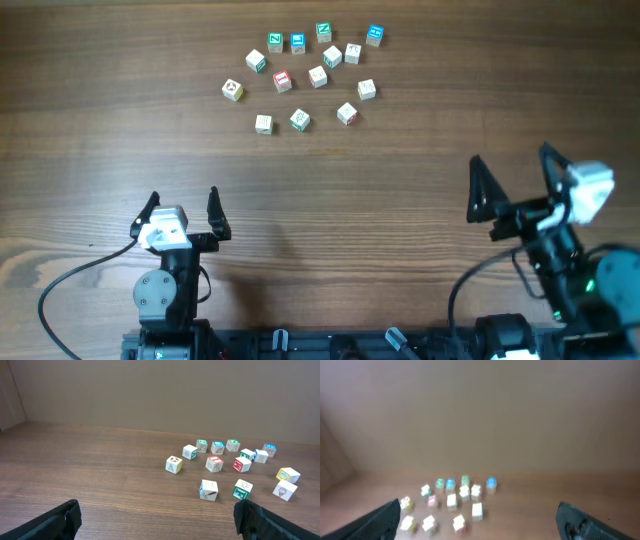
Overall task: Form a tower
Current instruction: 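Raise the right arm and move it over the block cluster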
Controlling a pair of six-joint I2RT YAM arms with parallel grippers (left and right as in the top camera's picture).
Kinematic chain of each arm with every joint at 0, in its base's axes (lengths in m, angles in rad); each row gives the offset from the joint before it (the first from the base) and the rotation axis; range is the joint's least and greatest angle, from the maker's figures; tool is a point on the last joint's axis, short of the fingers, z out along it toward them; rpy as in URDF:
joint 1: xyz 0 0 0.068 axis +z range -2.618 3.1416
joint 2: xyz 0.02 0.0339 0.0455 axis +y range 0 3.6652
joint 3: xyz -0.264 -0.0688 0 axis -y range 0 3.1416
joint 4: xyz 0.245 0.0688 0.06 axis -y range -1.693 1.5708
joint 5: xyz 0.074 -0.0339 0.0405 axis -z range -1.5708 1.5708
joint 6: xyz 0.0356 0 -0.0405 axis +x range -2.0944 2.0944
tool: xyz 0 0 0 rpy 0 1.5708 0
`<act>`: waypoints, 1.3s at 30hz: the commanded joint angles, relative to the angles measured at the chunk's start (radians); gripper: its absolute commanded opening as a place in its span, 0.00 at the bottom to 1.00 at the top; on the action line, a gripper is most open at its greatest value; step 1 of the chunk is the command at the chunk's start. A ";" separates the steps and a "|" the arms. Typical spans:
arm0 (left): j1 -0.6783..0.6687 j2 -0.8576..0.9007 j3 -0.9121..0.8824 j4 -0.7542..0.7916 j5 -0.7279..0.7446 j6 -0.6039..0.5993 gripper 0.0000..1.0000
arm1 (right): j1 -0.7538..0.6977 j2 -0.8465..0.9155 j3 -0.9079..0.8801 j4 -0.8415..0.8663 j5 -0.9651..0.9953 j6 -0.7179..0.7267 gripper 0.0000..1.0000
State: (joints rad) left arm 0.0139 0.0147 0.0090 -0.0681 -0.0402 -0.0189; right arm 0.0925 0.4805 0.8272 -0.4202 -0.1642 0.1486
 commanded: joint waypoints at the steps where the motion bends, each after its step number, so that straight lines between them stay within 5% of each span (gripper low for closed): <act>1: 0.006 -0.005 -0.003 0.000 -0.013 0.019 1.00 | -0.006 0.174 0.211 -0.145 -0.087 -0.048 1.00; 11: 0.006 -0.005 -0.003 0.000 -0.013 0.019 1.00 | -0.006 0.719 0.816 -0.656 -0.111 -0.056 1.00; 20: 0.006 -0.005 -0.003 0.000 -0.013 0.019 1.00 | -0.006 0.916 0.835 -0.678 -0.134 0.098 1.00; 21: 0.006 -0.005 -0.003 0.000 -0.013 0.019 1.00 | -0.006 0.931 0.835 -0.662 -0.155 0.097 0.92; 24: 0.006 -0.005 -0.003 0.000 -0.013 0.019 1.00 | -0.006 0.936 0.835 -0.612 -0.190 0.100 0.23; 25: 0.006 -0.005 -0.003 0.000 -0.013 0.019 1.00 | -0.006 0.936 0.835 -0.603 -0.193 0.122 0.09; 26: 0.006 -0.005 -0.003 0.000 -0.013 0.019 1.00 | -0.006 0.936 0.835 -0.602 -0.193 0.133 0.04; 29: 0.006 -0.005 -0.003 0.000 -0.013 0.019 1.00 | -0.006 0.936 0.835 -0.626 -0.193 0.140 0.10; 39: 0.006 -0.005 -0.003 0.000 -0.013 0.019 1.00 | 0.121 0.971 0.835 -0.600 -0.137 0.070 0.68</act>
State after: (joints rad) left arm 0.0139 0.0147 0.0090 -0.0681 -0.0402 -0.0189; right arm 0.1661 1.4178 1.6447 -1.0386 -0.3359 0.2272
